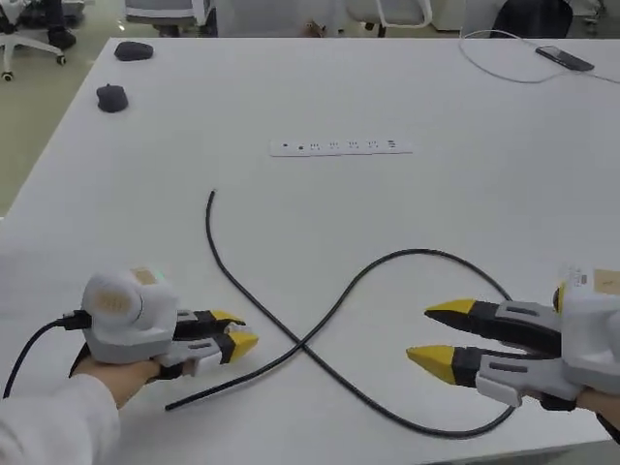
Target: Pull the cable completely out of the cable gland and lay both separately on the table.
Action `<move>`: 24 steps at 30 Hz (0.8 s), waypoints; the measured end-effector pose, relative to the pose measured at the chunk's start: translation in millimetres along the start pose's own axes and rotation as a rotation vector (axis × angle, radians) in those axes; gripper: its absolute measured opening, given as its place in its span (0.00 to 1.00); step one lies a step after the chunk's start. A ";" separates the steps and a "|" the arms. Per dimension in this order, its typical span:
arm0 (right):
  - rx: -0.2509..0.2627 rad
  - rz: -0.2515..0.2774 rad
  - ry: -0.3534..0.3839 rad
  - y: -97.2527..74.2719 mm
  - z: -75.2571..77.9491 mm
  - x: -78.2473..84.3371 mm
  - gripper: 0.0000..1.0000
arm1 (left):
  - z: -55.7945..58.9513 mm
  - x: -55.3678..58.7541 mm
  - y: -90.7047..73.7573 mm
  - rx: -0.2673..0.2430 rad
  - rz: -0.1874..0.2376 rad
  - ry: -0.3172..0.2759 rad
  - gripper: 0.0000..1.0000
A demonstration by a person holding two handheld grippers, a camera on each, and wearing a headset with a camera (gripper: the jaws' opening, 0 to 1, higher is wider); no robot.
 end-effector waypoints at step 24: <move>0.091 0.035 0.107 -30.0 -0.7 19.6 0.33 | -0.7 16.7 -16.4 -0.079 -0.094 0.009 0.30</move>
Point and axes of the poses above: the centre of the closed fingertips' face, and the gripper's own axes: y roughly forward along the fingers, z roughly to its right, x roughly out of its underside, the point moved 2 cm from there along -y, roughly backward along the fingers, and after that the axes turned 9 degrees about -x, right-handed, at the moved point
